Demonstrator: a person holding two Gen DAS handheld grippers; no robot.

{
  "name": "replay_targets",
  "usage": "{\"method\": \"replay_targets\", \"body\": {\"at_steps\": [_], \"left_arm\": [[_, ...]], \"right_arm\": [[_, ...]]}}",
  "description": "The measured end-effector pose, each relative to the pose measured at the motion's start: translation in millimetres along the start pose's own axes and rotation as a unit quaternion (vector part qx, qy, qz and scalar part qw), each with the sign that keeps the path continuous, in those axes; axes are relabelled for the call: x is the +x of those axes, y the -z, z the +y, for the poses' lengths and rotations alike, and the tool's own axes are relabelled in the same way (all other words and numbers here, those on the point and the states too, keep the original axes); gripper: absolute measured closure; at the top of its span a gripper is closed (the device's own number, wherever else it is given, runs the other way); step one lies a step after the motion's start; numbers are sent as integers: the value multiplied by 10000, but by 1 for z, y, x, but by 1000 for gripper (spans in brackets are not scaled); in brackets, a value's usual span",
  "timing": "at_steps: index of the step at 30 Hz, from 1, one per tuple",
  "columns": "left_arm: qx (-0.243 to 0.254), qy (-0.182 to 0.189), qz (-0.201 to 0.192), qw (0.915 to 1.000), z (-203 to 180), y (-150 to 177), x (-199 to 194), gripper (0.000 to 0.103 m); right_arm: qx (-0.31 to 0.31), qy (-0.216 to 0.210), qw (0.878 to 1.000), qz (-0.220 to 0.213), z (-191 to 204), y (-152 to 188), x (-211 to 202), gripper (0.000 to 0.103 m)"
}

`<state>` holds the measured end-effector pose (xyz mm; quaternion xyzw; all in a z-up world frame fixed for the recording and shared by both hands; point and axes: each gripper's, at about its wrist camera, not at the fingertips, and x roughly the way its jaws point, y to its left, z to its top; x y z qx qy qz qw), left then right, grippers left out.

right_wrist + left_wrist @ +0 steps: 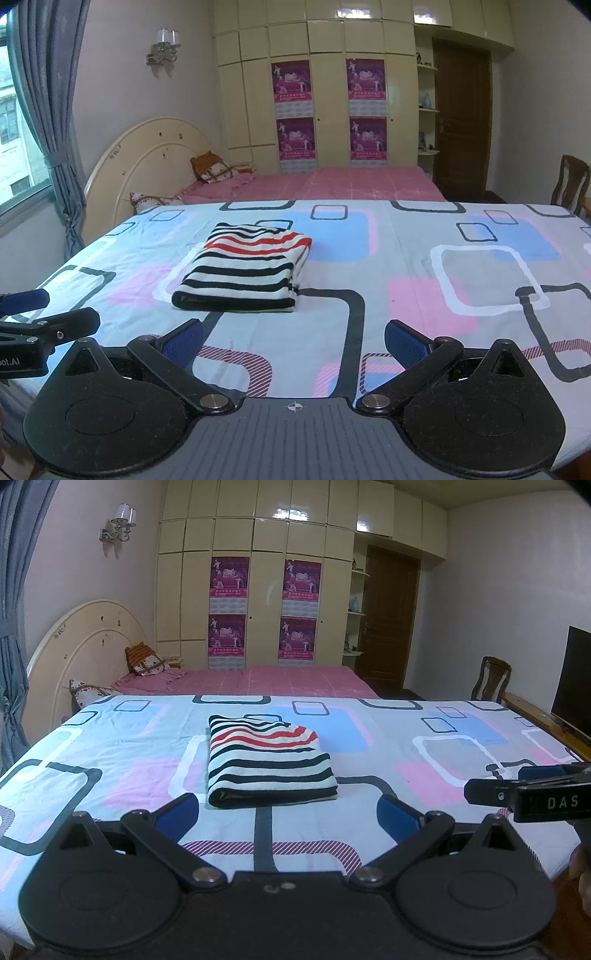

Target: Fold small clothes

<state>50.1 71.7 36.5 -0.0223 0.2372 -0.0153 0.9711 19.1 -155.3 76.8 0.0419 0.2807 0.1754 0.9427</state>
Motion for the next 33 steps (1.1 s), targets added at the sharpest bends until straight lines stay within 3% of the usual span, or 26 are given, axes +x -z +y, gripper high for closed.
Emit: {"method": "replay_targets", "body": {"at_steps": [33], "left_arm": [[-34,44,5,10000,8,-3,5,0]], "right_arm": [[-36,-21,10000,39,3,1,5,0]]}}
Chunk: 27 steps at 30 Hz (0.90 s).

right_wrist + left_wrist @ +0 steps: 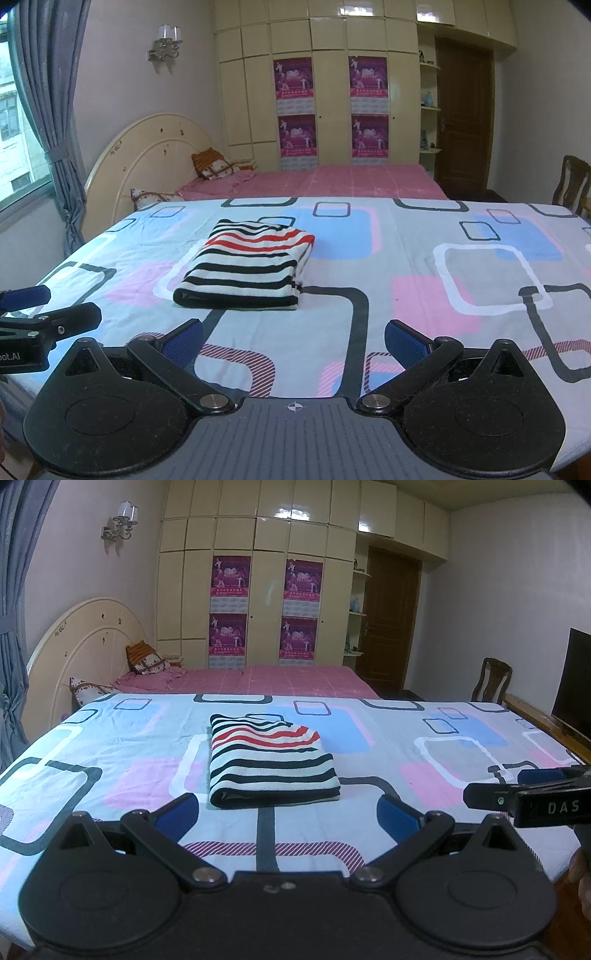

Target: Fold small clothes

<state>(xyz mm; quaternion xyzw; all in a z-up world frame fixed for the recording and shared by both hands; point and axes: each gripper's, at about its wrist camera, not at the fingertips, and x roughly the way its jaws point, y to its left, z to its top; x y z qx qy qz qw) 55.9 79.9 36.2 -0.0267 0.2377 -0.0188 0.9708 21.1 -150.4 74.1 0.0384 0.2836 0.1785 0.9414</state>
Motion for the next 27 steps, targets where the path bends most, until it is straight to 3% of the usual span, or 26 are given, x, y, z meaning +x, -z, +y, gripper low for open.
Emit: {"method": "replay_targets", "body": {"at_steps": [27], "left_arm": [[19,-20,-22,10000,5,2,5,0]], "right_arm": [[-24,-61,10000,13,4,0,3,0]]}}
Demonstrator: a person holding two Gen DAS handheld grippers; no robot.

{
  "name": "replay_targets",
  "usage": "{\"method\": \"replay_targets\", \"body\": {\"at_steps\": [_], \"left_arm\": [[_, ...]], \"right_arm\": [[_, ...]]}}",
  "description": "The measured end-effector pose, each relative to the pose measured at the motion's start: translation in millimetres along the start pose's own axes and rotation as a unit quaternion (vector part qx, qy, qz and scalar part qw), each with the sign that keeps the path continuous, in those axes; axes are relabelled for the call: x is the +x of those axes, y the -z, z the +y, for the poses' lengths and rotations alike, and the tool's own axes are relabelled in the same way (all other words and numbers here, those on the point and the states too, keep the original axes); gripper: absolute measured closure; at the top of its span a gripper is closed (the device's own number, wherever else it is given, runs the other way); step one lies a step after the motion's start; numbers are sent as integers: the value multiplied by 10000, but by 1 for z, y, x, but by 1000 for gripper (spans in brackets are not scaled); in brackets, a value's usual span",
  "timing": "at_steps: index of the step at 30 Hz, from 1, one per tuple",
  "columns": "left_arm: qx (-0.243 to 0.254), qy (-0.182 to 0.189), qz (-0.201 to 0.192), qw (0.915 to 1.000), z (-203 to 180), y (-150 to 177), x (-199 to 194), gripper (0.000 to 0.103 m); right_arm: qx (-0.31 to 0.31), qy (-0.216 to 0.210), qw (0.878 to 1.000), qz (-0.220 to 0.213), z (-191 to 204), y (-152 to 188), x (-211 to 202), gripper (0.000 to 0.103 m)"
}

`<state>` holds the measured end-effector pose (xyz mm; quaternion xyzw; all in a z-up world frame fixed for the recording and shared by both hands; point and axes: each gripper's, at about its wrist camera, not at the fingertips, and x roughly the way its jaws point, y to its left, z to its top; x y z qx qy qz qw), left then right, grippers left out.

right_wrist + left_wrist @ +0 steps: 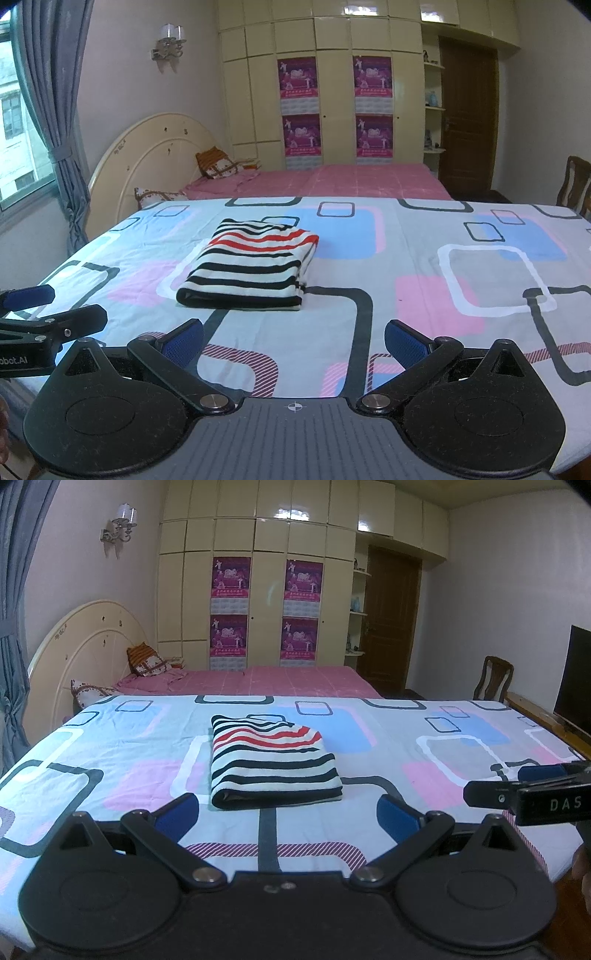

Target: Fold small clothes

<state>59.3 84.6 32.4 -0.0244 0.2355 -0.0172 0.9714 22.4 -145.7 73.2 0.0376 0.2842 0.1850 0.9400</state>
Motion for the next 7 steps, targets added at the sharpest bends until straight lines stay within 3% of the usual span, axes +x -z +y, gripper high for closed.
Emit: {"method": "replay_targets", "body": {"at_steps": [7], "left_arm": [[-68,-25,-50,10000,2,-1,1,0]], "right_arm": [[-3,-6,10000,10,-1,0,0,0]]}}
